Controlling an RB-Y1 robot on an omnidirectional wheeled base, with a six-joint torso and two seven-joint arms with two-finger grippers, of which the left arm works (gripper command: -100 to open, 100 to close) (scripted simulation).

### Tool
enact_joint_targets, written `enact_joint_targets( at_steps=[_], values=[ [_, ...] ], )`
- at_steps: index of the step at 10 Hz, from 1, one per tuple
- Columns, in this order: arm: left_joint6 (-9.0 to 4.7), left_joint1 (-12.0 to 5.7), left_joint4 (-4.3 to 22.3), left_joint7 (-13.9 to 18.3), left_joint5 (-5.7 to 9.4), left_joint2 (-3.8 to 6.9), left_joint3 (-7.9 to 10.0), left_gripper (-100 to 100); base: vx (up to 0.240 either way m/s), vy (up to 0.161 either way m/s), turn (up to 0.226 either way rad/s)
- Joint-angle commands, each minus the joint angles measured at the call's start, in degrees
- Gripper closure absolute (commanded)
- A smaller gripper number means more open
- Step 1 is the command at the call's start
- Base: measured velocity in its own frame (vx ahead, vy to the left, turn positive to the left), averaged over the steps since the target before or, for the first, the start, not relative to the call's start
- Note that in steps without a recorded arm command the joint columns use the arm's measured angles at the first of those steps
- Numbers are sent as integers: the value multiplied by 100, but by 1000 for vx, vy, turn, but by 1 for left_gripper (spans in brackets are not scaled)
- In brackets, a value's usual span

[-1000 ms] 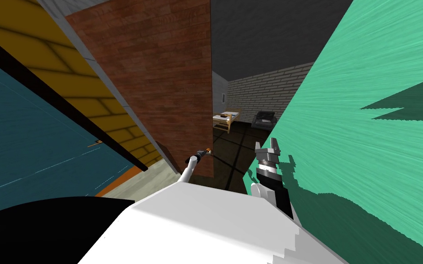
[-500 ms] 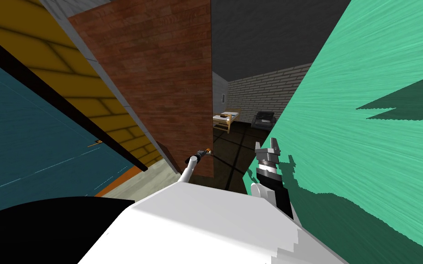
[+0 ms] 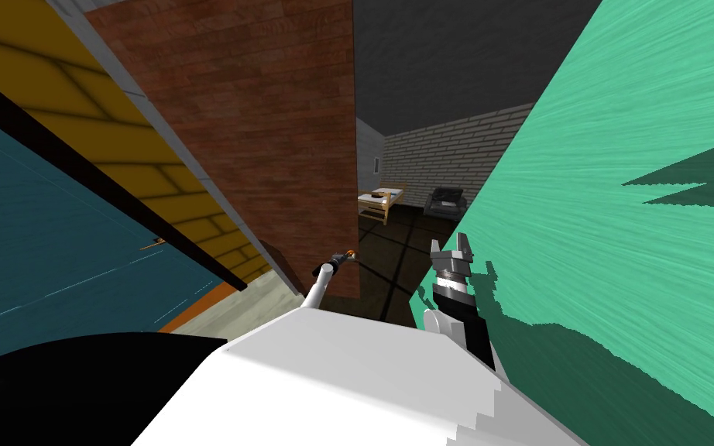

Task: Push the door open

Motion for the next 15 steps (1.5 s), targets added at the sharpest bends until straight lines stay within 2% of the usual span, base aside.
enact_joint_targets(
  at_steps=[1,5,6,7,8,11,12,14,15],
  values=[
    [-58,-10,189,-234,60,201,-54,100,11,1,9],
    [-58,-10,189,-234,63,201,-54,100,-7,-2,-4],
    [-58,-10,189,-234,196,201,-54,100,-2,6,-8],
    [-58,-10,189,-234,60,201,-54,100,2,6,7],
    [-288,-92,252,-220,-75,143,-3,100,18,-24,-22],
    [-288,-92,252,-220,-75,143,-3,100,15,-12,-6],
    [-415,-94,306,-296,-211,170,21,100,18,-18,-41],
    [-415,-94,306,-296,-211,170,21,100,3,-4,14],
    [-575,-97,375,-392,-384,201,51,100,19,2,-11]
  ],
)
